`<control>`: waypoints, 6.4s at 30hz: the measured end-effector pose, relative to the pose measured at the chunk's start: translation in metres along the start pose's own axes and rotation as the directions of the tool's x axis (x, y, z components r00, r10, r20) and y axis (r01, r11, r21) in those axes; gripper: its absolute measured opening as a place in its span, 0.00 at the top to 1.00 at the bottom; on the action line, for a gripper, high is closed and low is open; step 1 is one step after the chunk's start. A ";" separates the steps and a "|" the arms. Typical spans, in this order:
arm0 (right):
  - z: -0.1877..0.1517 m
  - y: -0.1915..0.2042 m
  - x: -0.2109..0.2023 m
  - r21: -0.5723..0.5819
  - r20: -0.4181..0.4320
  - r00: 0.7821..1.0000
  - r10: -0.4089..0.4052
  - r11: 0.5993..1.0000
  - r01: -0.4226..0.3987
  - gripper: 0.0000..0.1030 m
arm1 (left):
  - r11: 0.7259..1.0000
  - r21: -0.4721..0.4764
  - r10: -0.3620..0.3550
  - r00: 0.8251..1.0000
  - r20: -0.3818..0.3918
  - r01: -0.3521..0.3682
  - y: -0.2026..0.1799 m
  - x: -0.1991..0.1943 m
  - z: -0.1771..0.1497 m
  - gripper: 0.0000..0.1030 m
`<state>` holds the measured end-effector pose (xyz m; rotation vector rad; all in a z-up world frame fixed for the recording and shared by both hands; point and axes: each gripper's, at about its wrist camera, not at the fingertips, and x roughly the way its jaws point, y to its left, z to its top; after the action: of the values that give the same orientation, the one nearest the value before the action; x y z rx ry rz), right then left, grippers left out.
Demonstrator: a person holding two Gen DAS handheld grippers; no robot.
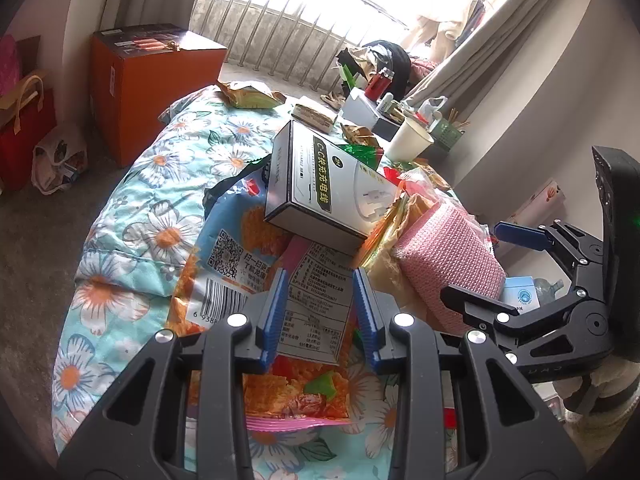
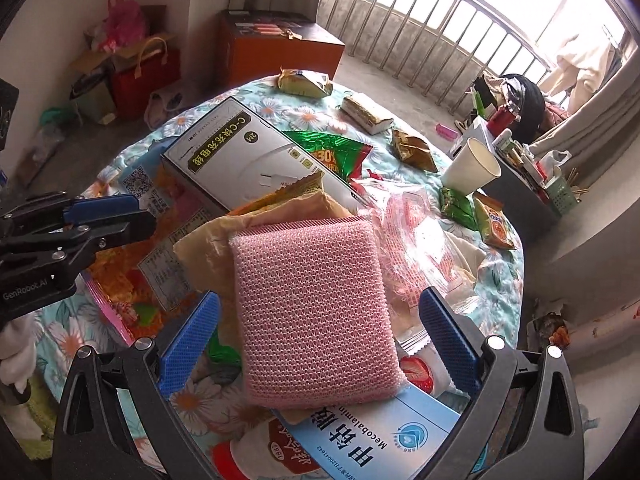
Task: Collect trash
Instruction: 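Grasp the pink knitted cloth with the right tool and lift it, then grasp the clear plastic bag with the left tool while the right tool holds the pink cloth, then carry both items over the blue wastebasket and open both tools, then move both tools back toward the bed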
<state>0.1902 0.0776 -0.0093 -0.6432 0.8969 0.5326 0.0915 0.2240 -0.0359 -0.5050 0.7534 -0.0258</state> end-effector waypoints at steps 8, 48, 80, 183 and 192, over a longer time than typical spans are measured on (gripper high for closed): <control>-0.001 -0.007 0.001 0.053 -0.006 0.999 0.049 0.997 -0.049 0.26 | 1.000 -0.006 -0.005 1.000 0.005 0.005 0.004 -0.002 -0.001 0.69; -0.179 -0.168 -0.091 0.704 0.451 0.893 -0.003 0.616 -0.354 0.31 | 0.919 0.273 -0.229 0.949 -0.218 0.284 -0.145 0.052 0.057 0.49; -0.242 -0.193 -0.073 0.756 0.505 0.863 0.007 0.479 -0.446 0.30 | 0.752 0.659 0.136 0.984 -0.117 -0.026 -0.198 0.075 0.066 0.91; -0.299 -0.214 -0.116 0.839 0.398 0.856 -0.328 0.507 -0.196 0.06 | 0.834 0.494 -0.304 0.952 0.038 0.246 -0.232 -0.053 0.054 0.13; -0.243 -0.181 -0.091 0.776 0.421 0.893 -0.160 0.573 -0.263 0.06 | 0.871 0.477 -0.148 0.988 0.033 0.115 -0.148 -0.027 0.033 0.13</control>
<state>0.1324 -0.2330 0.0061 0.3867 0.6093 0.2332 0.1163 0.1135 0.0683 -0.0846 0.6147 -0.3137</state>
